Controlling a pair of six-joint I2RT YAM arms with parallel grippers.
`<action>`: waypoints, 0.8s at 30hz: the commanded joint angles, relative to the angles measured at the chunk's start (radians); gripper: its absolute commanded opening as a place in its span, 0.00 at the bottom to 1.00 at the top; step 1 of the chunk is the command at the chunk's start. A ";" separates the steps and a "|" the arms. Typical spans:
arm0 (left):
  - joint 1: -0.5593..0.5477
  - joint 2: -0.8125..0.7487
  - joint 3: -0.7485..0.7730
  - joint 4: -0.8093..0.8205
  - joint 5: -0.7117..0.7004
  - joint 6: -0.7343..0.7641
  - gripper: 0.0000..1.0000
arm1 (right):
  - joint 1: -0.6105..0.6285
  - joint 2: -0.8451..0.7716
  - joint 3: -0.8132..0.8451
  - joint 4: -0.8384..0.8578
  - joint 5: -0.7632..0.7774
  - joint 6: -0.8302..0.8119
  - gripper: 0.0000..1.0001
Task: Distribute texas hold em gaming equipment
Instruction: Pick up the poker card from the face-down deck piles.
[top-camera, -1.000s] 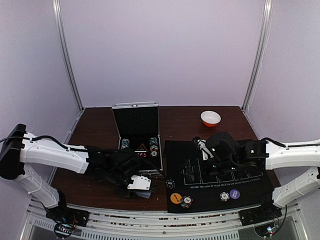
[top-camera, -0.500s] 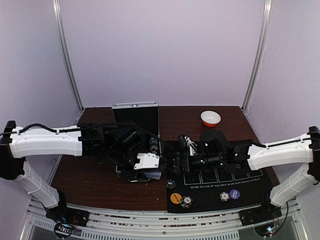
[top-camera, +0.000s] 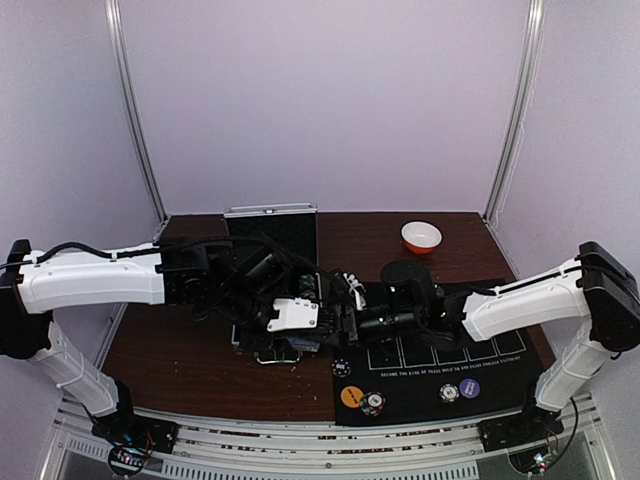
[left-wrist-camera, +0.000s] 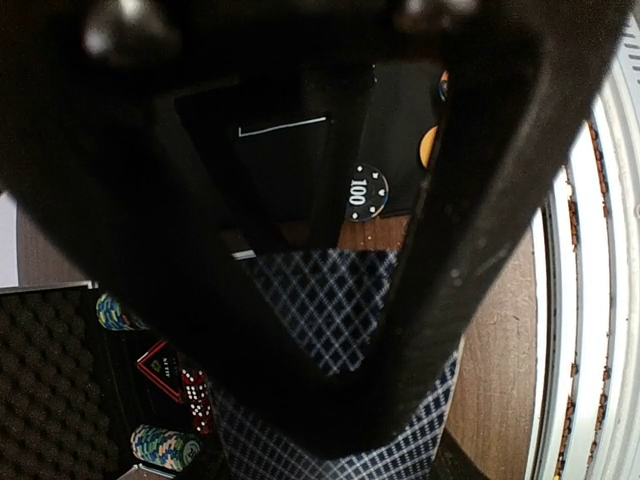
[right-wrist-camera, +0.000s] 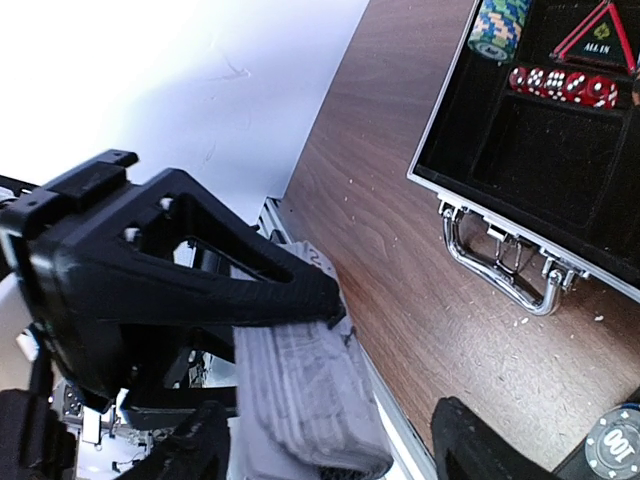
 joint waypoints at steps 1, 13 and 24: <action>0.006 0.000 0.040 0.010 -0.020 0.007 0.48 | -0.004 0.045 0.039 0.076 -0.067 0.032 0.67; 0.017 -0.024 -0.027 0.085 -0.030 0.034 0.86 | 0.002 0.048 0.069 0.065 -0.140 0.012 0.00; 0.052 -0.005 -0.027 0.107 0.017 0.036 0.60 | 0.013 0.026 0.094 -0.012 -0.137 -0.033 0.00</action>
